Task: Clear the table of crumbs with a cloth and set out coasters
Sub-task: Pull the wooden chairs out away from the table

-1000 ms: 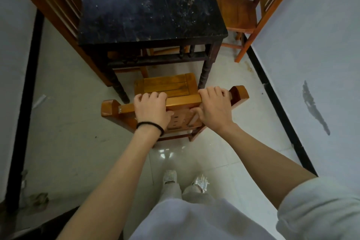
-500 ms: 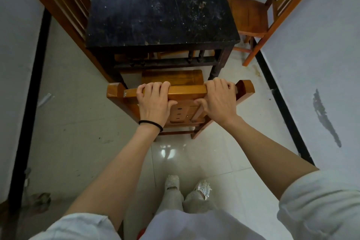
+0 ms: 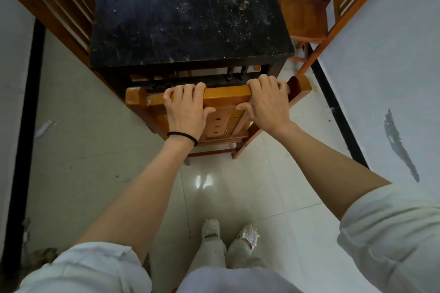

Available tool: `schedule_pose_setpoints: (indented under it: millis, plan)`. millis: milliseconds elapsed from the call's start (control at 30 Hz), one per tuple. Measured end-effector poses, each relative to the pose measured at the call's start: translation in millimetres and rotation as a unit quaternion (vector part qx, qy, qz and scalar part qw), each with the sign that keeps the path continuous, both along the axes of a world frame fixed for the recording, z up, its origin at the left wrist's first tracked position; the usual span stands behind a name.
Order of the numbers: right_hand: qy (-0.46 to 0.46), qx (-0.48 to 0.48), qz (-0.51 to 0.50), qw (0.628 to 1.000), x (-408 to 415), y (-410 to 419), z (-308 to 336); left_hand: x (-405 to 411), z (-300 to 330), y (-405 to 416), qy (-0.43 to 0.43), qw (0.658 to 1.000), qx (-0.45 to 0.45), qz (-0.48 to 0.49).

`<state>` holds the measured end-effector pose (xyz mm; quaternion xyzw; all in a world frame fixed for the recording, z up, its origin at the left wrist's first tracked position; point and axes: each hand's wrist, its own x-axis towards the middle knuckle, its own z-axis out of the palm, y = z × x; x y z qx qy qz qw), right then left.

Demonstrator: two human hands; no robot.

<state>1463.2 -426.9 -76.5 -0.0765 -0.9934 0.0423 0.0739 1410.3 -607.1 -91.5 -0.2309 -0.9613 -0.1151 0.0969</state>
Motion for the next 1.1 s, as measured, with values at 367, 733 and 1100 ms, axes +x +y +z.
schedule_pose_setpoints:
  millis: [367,733,1100]
  plan:
    - [0.021,-0.004,0.0,1.0,-26,9,-2,-27,-6,4,0.042,0.999,0.002,-0.019]
    - [0.095,-0.027,-0.041,0.994,-1,-8,-23,14,-10,32,0.029,0.998,-0.021,0.046]
    - [-0.053,-0.173,-0.135,0.974,156,118,-69,120,-50,155,-0.205,0.96,-0.09,-0.17]
